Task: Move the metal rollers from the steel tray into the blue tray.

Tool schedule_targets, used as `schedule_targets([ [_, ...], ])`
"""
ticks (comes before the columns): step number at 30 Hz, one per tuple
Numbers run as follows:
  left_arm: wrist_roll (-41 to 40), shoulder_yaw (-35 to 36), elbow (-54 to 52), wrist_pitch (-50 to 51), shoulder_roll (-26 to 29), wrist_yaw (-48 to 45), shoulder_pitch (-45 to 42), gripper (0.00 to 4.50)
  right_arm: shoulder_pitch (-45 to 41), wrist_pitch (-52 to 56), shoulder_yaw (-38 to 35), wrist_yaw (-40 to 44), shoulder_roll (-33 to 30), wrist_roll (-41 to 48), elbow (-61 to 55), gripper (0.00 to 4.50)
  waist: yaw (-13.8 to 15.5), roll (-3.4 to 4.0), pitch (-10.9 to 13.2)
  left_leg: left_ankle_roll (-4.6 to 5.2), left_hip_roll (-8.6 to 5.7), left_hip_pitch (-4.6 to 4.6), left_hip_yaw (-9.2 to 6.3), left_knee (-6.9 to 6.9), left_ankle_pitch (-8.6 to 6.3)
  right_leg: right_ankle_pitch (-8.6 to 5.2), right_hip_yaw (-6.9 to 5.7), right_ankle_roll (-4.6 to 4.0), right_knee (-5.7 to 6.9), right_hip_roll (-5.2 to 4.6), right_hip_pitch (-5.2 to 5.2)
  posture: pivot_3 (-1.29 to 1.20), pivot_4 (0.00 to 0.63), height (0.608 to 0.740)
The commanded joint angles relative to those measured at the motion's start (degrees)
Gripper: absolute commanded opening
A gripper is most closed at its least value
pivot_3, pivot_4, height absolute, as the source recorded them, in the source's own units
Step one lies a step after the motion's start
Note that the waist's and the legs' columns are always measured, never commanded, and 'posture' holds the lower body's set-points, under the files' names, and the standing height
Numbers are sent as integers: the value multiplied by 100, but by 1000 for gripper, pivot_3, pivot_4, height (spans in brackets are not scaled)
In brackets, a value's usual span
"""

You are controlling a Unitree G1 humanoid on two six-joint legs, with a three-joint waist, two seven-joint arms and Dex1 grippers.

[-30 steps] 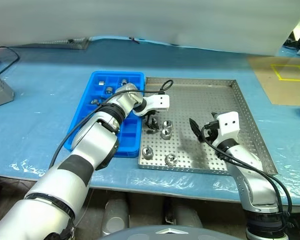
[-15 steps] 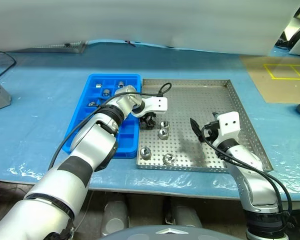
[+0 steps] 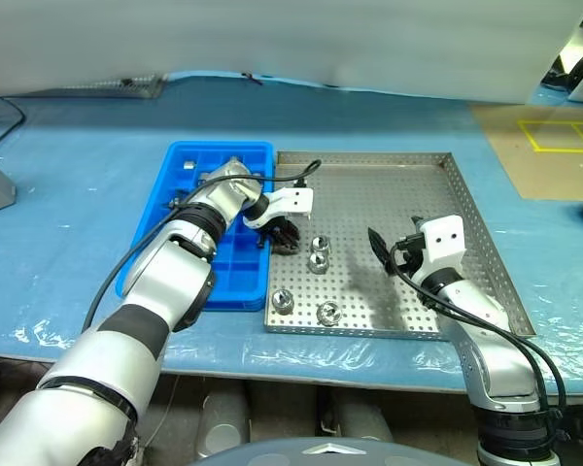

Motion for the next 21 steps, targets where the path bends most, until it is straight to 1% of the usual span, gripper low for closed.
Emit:
schedule_targets([
  [1,-262,255,-148,-23,173,-297,-180,1123,-66,-136,-17,-6,18,-17,-68,4500,-1,0,0,2,0,-13,0,2,0,0,0,0,4,-1,-13,-171,150,740],
  [5,-436,471,-197,11,301,-345,-330,1123,-77,-145,1,-3,28,-21,-47,4500,0,-2,2,2,0,-48,0,5,1,0,0,-1,18,-1,-56,-165,150,740],
  [10,-614,690,-243,126,391,-335,-364,1123,-101,-173,28,7,38,-24,6,4500,8,-2,2,-1,-7,-44,1,5,2,0,0,-1,21,-8,-54,-161,150,740],
  [16,-1062,1064,-358,586,431,-648,-434,1123,-126,-204,93,-12,86,-38,43,4500,8,-4,3,-2,-7,-44,1,6,3,0,0,-1,27,-9,-54,-158,150,740],
  [21,-1246,1259,-388,746,541,-617,-455,1123,-110,-246,160,-48,148,-73,61,4500,4,-4,4,-2,-7,-43,1,7,3,0,0,-1,29,-8,-55,-163,150,740],
])
